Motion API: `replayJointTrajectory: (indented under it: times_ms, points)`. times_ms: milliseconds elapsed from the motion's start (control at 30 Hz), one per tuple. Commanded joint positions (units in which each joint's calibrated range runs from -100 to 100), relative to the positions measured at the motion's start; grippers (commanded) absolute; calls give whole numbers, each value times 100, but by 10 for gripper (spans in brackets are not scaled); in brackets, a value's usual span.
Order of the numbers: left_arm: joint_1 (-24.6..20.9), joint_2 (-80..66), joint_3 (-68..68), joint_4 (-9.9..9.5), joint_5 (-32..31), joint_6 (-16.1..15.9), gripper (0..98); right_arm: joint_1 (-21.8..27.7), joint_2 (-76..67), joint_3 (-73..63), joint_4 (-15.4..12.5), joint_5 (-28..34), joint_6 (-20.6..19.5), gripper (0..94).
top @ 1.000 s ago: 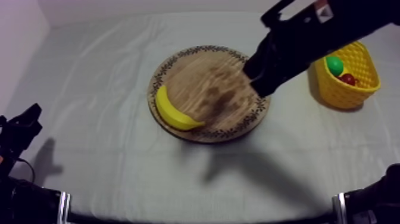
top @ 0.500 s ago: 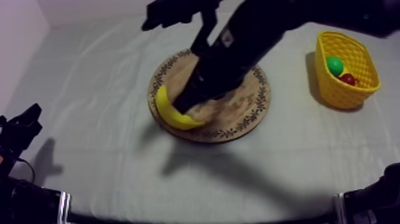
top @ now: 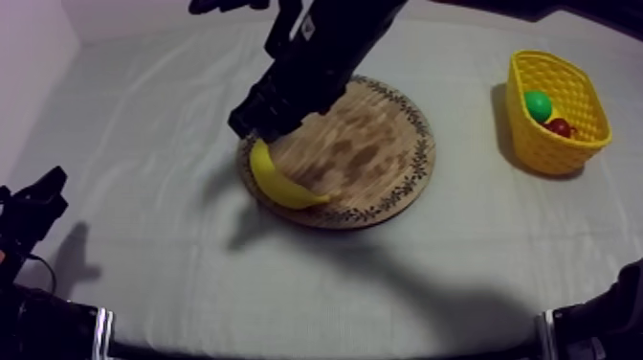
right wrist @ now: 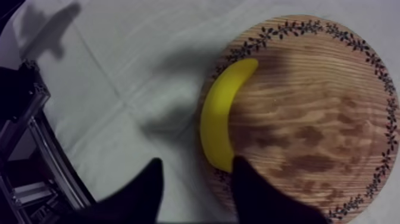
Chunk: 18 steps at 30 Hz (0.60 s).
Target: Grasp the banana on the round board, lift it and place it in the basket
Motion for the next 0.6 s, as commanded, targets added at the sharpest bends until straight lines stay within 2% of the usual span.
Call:
replayJointTrajectory:
  times_ms: [0, 67, 200, 567]
  points:
    - [2, 0, 0, 2, 0, 2, 1, 10, 62, -52, -4, 50, 13, 638]
    - [2, 0, 0, 2, 0, 2, 1, 16, 149, -100, 20, 74, 4, 688]
    - [2, 0, 0, 2, 0, 2, 1, 26, 349, -150, 99, 59, -80, 731]
    - [2, 0, 0, 2, 0, 2, 1, 42, 1085, -413, 82, 54, -174, 757]
